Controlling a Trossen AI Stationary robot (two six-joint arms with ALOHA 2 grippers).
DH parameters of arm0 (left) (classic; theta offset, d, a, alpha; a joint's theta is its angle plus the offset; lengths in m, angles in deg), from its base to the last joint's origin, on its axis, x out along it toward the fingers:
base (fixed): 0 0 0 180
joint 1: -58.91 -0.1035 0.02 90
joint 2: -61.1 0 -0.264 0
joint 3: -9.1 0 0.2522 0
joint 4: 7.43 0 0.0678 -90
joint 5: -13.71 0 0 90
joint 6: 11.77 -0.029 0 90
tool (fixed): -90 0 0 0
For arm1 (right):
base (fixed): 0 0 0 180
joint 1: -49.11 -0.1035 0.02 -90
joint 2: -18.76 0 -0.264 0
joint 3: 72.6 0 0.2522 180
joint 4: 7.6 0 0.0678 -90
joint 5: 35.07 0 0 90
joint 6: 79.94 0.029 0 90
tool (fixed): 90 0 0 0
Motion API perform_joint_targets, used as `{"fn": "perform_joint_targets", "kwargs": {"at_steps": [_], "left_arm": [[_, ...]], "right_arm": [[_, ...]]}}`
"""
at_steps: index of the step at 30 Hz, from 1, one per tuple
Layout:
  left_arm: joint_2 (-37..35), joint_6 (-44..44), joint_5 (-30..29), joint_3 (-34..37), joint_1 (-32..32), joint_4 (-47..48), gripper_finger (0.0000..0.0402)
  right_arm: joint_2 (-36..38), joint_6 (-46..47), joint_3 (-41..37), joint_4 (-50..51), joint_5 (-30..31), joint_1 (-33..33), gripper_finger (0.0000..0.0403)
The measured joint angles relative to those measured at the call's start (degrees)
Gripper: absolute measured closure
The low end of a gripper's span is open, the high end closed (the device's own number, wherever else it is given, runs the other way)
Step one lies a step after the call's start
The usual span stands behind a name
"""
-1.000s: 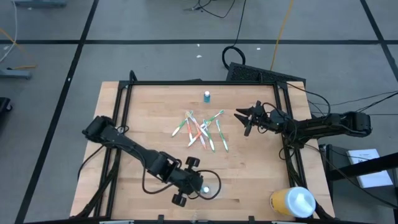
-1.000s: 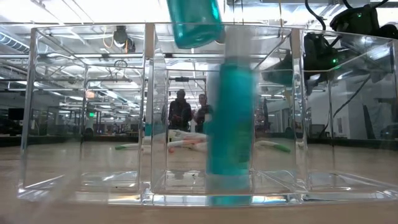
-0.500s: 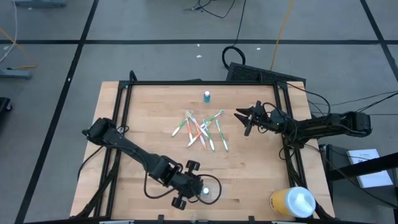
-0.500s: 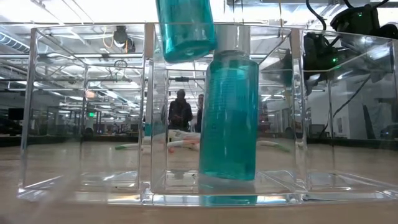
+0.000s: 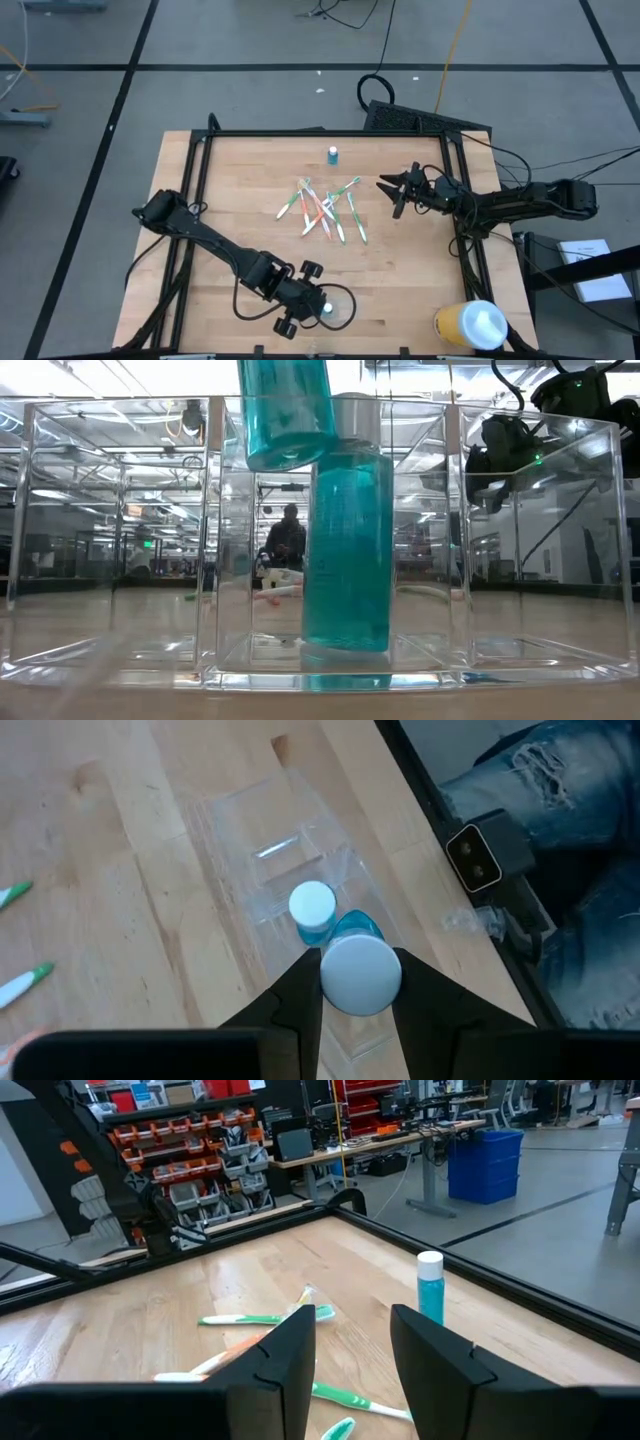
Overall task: Pick & Place toothbrushing station
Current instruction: Put the blue mouthwash bottle into the transparent organizer
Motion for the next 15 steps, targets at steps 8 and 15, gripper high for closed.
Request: {"fn": "perform_joint_targets", "kwargs": {"at_steps": [8, 15], "left_arm": [[0.0, -1.7, 0.0, 3.4, 0.0, -1.4, 0.0304], [0.0, -1.9, 0.0, 6.5, -0.3, -4.2, 0.0299]], "right_arm": [[0.0, 0.0, 0.0, 0.4, 0.0, 0.0, 0.028], [0.0, 0.0, 0.0, 0.5, 0.0, 0.0, 0.028]]}}
